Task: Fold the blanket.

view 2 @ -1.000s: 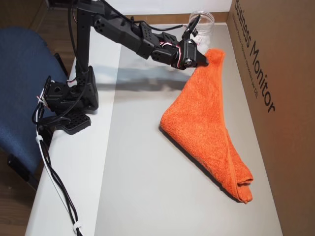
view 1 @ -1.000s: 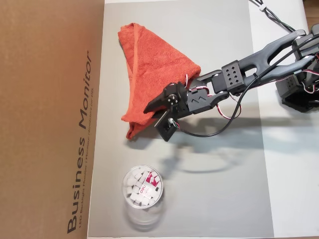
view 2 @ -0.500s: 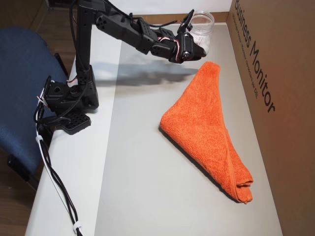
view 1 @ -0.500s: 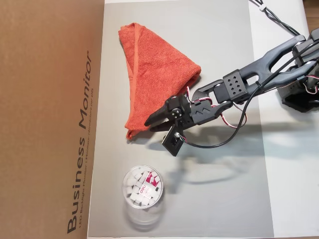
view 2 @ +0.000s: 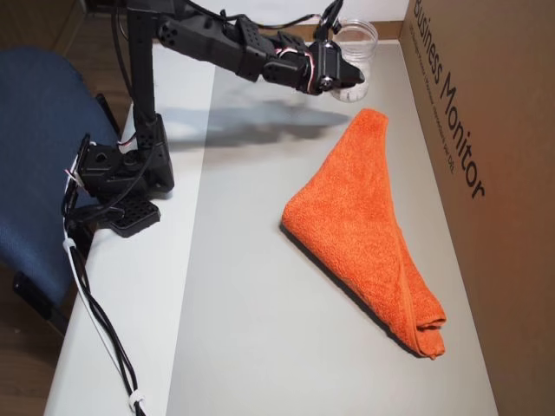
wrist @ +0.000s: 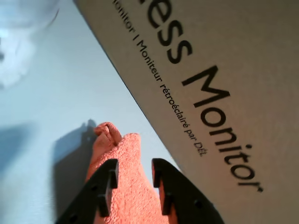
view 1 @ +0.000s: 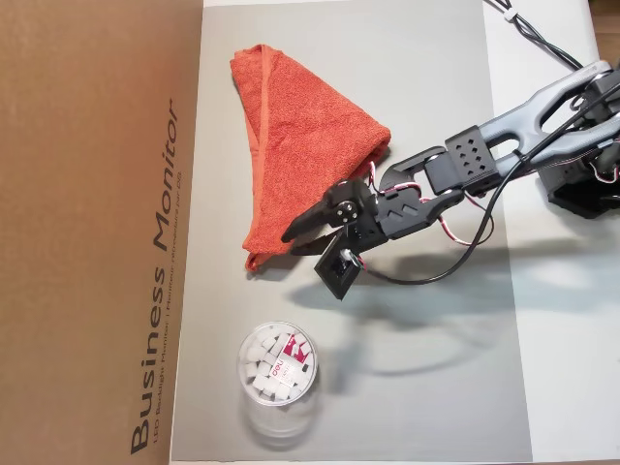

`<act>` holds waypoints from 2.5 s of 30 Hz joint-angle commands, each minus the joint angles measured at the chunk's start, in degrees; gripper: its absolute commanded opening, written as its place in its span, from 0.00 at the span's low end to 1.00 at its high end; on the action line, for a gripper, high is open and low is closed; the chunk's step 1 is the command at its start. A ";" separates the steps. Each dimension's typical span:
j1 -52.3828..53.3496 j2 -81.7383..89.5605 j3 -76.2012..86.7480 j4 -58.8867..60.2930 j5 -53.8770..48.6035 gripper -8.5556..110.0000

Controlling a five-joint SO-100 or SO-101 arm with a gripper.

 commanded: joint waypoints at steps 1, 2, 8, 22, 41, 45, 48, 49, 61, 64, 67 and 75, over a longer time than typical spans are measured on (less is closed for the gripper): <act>1.05 5.36 -0.44 2.11 4.83 0.12; 1.14 5.89 -0.44 2.64 5.80 0.12; 2.64 9.67 -0.44 6.24 14.94 0.12; 8.35 19.95 -0.35 25.49 46.05 0.10; 10.20 42.28 14.77 38.50 50.19 0.07; 10.20 47.29 18.81 38.50 50.19 0.07; 10.20 50.36 21.88 38.50 50.19 0.07; 10.20 51.24 22.76 38.50 50.19 0.07; 9.76 64.34 35.77 38.50 50.19 0.07; 9.93 68.38 39.73 38.50 50.19 0.07; 9.93 72.95 43.68 38.50 50.19 0.07; 9.23 84.55 54.05 38.50 50.19 0.07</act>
